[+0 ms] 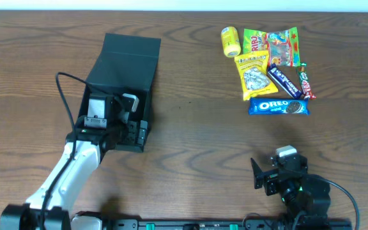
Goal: Pack container
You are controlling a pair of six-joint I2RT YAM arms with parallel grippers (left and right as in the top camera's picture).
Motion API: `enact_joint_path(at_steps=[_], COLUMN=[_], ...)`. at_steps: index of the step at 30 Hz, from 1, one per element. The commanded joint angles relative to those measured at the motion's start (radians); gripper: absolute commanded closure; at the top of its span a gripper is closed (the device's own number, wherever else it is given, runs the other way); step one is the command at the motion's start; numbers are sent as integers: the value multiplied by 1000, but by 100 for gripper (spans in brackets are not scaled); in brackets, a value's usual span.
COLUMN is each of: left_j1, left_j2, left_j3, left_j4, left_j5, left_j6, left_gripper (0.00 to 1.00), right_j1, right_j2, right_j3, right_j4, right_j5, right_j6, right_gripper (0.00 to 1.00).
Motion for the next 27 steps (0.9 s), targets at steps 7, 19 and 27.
enact_joint_path(at_steps=[7,19,27], left_j1=[-8,-69,-366], left_j2=[79,79,79], left_j3=[20,21,21], left_j4=[7,22,201], left_j5=[56,52,-124], left_j6=[-6,-125,-589], left_gripper=[11,94,94], right_j1=[-2,-2,-2], right_j2=[-6,-6,-6], right_j3=[-3,-3,-3], right_j4=[2,2,2], right_j5=[6,6,6], right_j6=[-3,-3,-3], right_gripper=[1,1,1])
